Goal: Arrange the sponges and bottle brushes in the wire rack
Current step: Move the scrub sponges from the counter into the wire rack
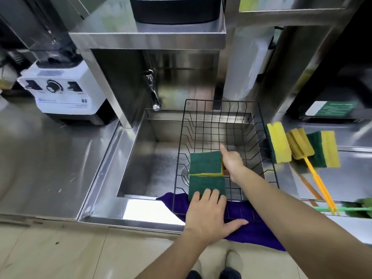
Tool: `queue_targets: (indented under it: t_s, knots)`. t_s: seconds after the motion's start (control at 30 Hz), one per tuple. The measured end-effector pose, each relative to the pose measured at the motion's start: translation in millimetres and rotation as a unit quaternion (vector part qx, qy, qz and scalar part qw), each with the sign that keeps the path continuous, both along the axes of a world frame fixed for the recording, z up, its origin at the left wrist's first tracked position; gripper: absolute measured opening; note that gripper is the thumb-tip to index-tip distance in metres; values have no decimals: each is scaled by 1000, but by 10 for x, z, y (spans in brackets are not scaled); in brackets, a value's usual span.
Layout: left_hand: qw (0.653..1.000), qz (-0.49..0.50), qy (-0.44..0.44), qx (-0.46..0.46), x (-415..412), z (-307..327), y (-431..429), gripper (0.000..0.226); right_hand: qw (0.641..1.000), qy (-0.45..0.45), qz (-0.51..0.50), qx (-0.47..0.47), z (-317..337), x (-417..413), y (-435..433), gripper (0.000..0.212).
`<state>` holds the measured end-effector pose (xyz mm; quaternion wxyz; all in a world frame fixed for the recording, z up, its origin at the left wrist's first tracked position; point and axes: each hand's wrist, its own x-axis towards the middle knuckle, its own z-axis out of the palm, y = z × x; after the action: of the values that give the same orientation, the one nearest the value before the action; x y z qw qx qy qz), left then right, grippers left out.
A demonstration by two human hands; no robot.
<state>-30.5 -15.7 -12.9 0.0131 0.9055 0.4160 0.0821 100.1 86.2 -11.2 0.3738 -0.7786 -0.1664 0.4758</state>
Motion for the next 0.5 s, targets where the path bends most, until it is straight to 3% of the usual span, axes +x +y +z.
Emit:
queue_targets:
  t_s: [0.07,0.17,0.23,0.37,0.5]
  knots:
    - [1000,-4,-1,5,0,-7,0,74,999,-23,-10,34,-18,34,4,55]
    - [1000,-9,2,13,2,-26,-2,71,994,46,55,77,24,80,-42,42]
    - [1000,-10,4,18,4,-41,-1,71,990,20,120,65,-11,113,-80,45]
    - [1000,-15,-1,24,10,-50,5,69,986,-12,158,54,-69,130,-110,44]
    - [999,-24,-3,30,24,-52,-5,66,965,-100,240,32,27,133,-83,55]
